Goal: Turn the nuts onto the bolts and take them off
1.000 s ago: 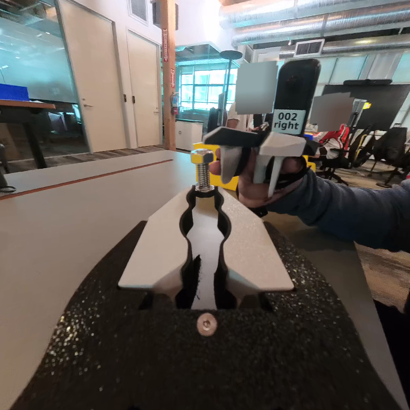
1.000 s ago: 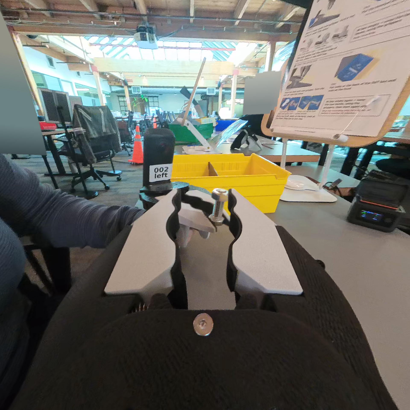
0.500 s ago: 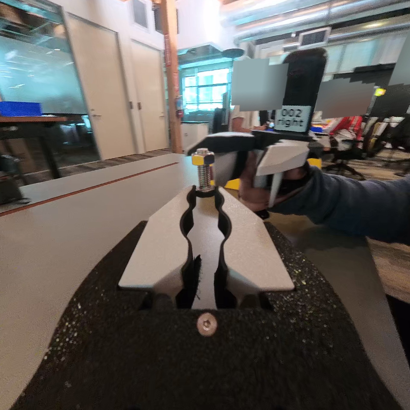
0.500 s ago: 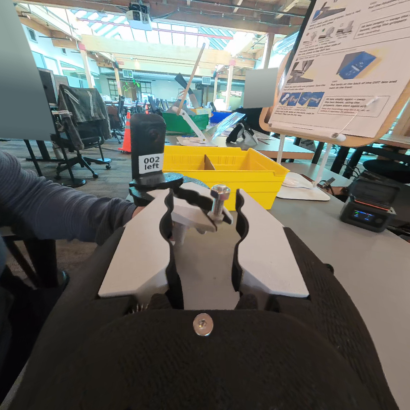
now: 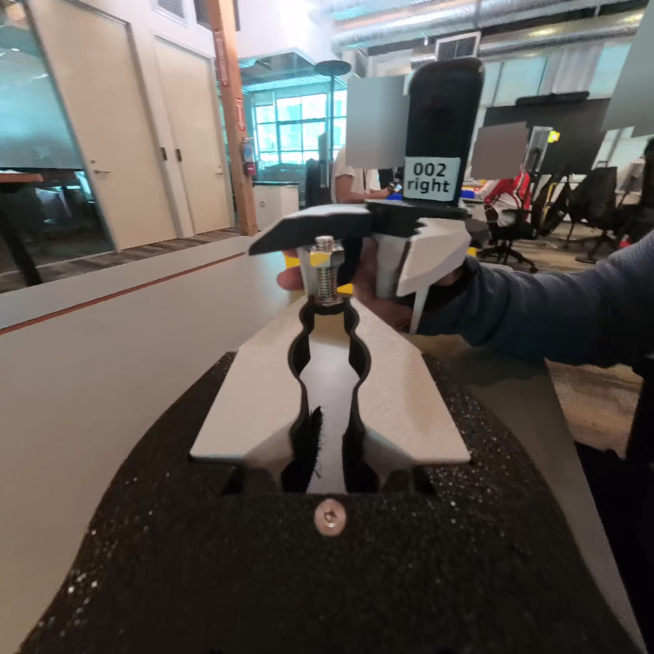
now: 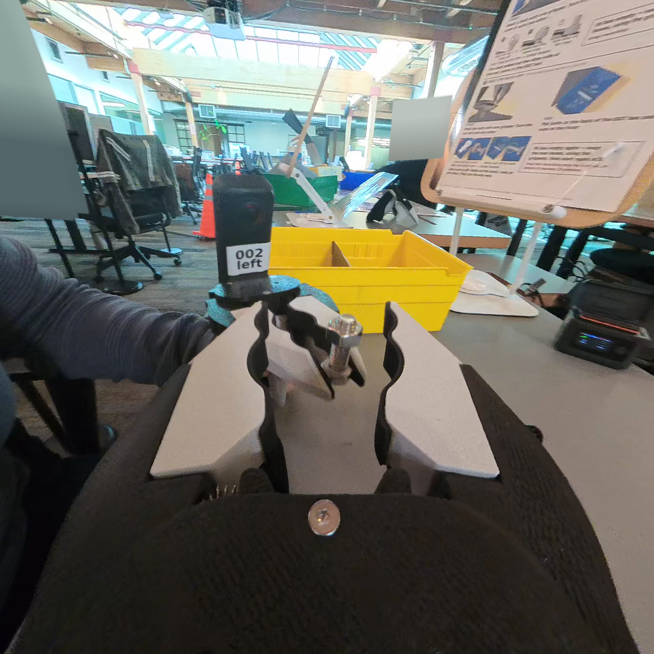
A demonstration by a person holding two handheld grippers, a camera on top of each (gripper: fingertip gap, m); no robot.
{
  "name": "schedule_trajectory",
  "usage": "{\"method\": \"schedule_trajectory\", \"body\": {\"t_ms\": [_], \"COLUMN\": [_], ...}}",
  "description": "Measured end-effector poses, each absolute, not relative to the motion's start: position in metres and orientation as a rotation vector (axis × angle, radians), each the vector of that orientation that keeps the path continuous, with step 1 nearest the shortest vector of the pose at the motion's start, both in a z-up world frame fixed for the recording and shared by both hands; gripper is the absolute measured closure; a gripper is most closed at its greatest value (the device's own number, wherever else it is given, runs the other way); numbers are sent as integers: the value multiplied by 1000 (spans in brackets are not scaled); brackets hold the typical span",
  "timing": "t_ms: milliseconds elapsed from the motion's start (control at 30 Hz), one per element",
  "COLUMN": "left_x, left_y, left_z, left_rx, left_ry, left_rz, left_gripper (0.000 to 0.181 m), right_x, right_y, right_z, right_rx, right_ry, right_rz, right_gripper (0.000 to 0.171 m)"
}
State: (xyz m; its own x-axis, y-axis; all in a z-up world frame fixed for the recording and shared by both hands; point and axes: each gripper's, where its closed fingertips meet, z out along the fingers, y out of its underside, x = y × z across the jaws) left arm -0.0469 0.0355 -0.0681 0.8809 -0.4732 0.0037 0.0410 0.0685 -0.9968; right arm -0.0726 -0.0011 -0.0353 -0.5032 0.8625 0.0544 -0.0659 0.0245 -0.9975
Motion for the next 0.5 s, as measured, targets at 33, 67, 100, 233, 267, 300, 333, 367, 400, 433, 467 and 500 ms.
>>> {"method": "schedule_trajectory", "body": {"t_ms": [33, 67, 100, 233, 267, 300, 333, 367, 400, 433, 467, 500], "left_x": [-44, -45, -47, -76, -82, -82, -77, -65, -53, -43, -37, -35], "left_y": [36, 36, 35, 37, 37, 37, 36, 35, 33, 32, 33, 33], "left_z": [-69, -69, -67, -63, -63, -64, -64, -65, -66, -67, -70, -71], "left_rx": [-1461, -1461, -1452, -1442, -1445, -1450, -1450, -1445, -1445, -1447, -1458, -1468], "left_ry": [374, 372, 359, 219, 188, 191, 220, 279, 336, 380, 411, 422], "left_rz": [-401, -405, -416, -357, -348, -361, -387, -424, -462, -473, -473, -467], "left_gripper": [167, 167, 167, 167, 167, 167, 167, 167, 167, 167, 167, 167], "right_x": [-72, -72, -71, -70, -68, -66, -66, -67, -67, -68, -68, -69], "right_y": [-5, -9, -12, -7, -4, -1, 1, 1, -1, -4, -8, -12], "right_z": [-36, -36, -37, -37, -35, -32, -31, -32, -34, -36, -37, -39], "right_rx": [-827, -816, -803, -818, -823, -828, -836, -837, -834, -832, -827, -816], "right_ry": [-1569, -1581, -1595, -1590, -1582, -1569, -1552, -1553, -1568, -1587, -1606, -1625], "right_rz": [1594, 1603, 1602, 1587, 1606, 1630, 1640, 1639, 1634, 1635, 1644, 1658], "right_gripper": [106, 106, 106, 103, 108, 110, 109, 107, 105, 103, 100, 99]}}
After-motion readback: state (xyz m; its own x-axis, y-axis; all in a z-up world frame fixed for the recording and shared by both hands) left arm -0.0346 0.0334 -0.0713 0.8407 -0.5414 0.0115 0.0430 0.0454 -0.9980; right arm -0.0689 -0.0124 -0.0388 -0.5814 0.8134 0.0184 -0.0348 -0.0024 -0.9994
